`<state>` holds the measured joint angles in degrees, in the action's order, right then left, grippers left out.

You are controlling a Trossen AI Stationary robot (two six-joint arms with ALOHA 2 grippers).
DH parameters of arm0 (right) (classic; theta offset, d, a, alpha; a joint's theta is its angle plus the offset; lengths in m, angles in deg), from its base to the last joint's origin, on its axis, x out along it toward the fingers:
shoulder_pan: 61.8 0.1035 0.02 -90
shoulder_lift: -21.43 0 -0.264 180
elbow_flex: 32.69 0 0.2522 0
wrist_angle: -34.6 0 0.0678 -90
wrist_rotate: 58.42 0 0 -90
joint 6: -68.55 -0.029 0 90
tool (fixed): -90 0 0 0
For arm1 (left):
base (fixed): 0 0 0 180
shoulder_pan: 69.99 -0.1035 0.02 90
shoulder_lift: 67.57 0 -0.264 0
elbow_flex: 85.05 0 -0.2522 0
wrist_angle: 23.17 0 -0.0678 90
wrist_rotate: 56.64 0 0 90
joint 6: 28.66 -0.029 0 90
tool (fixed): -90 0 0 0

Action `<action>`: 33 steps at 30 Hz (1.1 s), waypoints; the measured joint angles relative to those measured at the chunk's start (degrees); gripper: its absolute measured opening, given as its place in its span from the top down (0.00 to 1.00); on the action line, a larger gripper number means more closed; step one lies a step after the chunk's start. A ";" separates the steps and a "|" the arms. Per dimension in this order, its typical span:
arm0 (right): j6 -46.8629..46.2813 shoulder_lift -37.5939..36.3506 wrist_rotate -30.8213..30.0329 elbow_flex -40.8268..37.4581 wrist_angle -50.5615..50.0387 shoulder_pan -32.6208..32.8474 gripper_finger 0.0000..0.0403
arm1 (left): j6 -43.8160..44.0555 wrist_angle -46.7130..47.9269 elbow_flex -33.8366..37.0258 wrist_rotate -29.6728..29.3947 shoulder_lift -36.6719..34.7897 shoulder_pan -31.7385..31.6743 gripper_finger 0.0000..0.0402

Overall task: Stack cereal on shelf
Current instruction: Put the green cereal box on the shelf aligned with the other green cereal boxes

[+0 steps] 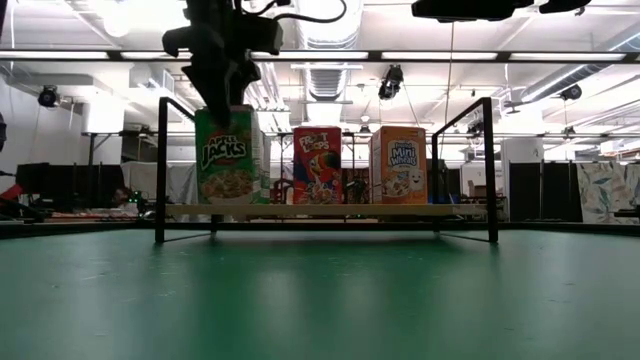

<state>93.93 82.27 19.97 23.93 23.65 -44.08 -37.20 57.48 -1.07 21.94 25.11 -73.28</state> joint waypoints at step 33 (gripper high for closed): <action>0.13 0.00 0.00 0.00 0.00 0.00 0.97 | 2.35 0.58 -8.66 -3.45 -1.11 1.12 0.67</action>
<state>94.07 82.27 19.97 23.93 23.65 -44.08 -34.85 58.06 -9.72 18.50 24.00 -72.16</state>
